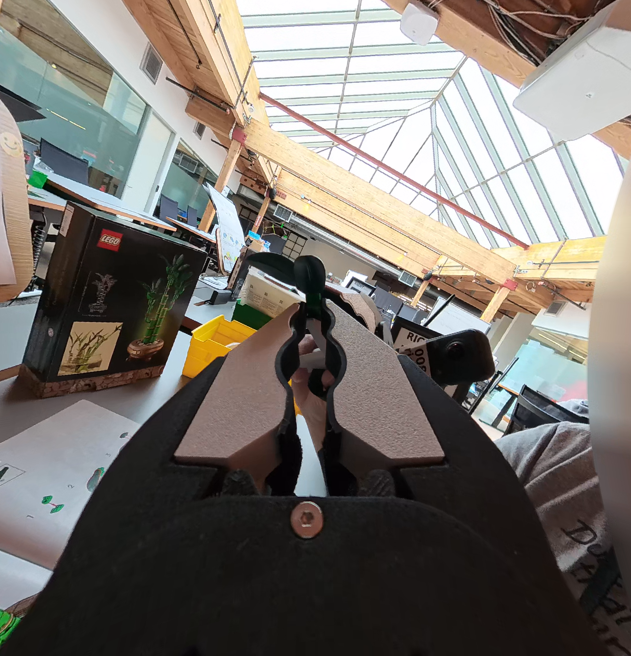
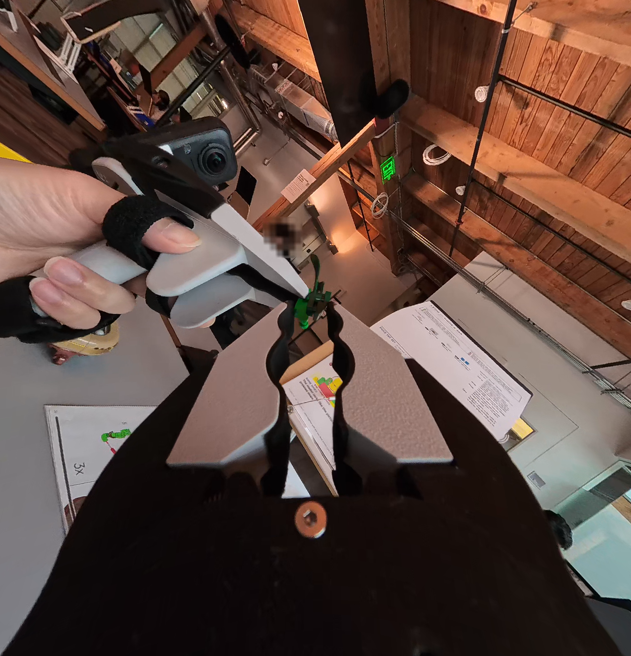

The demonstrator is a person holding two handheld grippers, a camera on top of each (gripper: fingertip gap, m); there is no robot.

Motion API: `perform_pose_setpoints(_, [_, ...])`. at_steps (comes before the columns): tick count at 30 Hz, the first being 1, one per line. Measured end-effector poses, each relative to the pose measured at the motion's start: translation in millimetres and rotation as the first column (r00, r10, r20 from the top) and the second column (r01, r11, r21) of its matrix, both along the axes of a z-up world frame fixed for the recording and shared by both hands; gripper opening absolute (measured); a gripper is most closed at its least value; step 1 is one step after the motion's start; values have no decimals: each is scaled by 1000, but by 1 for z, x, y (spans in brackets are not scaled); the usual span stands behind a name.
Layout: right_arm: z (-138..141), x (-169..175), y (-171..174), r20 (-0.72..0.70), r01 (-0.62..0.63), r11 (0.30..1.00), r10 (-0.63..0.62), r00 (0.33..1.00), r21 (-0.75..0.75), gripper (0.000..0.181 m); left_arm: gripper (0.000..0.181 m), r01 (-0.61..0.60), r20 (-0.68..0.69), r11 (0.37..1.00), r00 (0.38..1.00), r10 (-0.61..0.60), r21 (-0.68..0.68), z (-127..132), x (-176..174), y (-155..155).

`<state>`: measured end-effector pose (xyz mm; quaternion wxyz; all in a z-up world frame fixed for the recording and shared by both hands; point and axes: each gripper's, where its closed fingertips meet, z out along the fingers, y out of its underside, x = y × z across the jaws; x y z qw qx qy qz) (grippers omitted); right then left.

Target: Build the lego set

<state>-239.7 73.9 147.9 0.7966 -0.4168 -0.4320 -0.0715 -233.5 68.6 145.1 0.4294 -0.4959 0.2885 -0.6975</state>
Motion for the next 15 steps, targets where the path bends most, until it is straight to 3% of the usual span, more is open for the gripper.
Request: perform_pose_setpoints(15, [-2,2,6,-10,85,996,-84,996,32,12,6,-73,8,997,997,73,6,-1,1,6])
